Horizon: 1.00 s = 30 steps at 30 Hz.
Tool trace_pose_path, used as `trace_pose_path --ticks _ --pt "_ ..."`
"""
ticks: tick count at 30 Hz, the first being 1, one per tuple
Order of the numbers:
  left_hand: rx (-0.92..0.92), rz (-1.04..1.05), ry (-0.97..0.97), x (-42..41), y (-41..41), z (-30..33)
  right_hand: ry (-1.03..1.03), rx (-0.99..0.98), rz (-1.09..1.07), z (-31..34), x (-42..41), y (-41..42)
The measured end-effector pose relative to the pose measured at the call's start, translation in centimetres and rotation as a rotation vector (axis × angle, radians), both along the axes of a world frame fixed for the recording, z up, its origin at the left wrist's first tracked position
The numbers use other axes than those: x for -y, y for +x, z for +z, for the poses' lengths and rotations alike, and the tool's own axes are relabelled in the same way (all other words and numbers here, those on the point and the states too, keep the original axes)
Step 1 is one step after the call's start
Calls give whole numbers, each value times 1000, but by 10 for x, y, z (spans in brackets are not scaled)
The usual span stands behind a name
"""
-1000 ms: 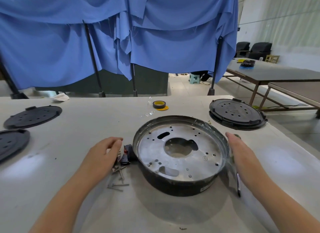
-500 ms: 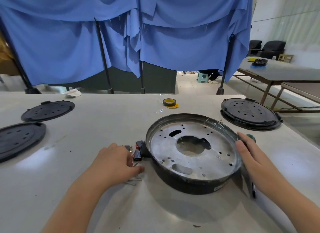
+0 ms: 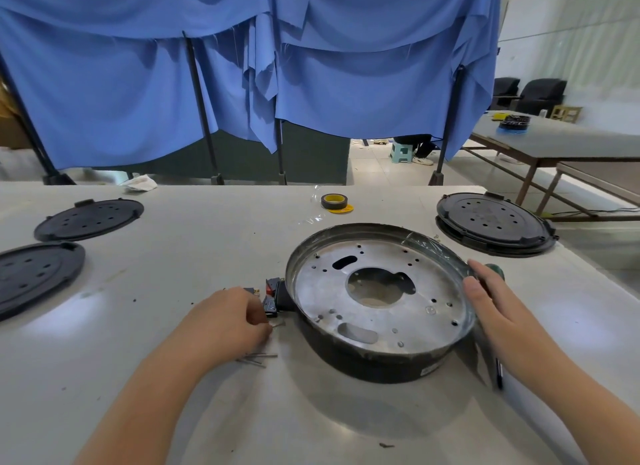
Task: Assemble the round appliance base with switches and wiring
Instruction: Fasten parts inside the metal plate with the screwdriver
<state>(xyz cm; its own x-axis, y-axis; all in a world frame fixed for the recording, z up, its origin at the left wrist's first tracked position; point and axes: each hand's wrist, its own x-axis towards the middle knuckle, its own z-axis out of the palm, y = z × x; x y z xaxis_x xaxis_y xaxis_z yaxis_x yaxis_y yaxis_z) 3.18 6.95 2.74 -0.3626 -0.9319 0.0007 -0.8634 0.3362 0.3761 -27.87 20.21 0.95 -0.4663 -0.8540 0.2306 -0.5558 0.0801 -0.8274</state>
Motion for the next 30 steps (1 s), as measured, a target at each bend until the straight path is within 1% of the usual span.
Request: trace_pose_path --ticks 4,8,12,14,17,18,20,22,25,27,30 --pt "-117 -8 26 3 6 6 7 -7 -6 -1 0 0" --pt "-176 5 21 4 13 14 3 -22 -12 -1 0 0" --pt "-227 44 -12 4 24 27 -75 -46 -37 3 -1 1" --pt "-314 78 -71 3 27 34 -118 -65 -50 7 -2 3" --pt "-547 82 -126 -8 15 42 -213 -129 -29 15 -5 9" --pt "-620 48 -124 -15 6 45 -244 -143 -17 18 -6 12" --pt "-707 -68 -99 -31 -15 49 -289 -126 18 26 -8 17" --pt "-714 -213 -69 -48 -36 50 -314 -65 99 35 -12 25" --pt "-626 -403 -77 -68 -62 47 -329 43 272 44 -17 37" --pt "-598 -454 -86 -73 -74 47 -332 131 343 48 -18 41" --pt "-580 -489 -108 -73 -88 51 -345 252 392 55 -19 40"
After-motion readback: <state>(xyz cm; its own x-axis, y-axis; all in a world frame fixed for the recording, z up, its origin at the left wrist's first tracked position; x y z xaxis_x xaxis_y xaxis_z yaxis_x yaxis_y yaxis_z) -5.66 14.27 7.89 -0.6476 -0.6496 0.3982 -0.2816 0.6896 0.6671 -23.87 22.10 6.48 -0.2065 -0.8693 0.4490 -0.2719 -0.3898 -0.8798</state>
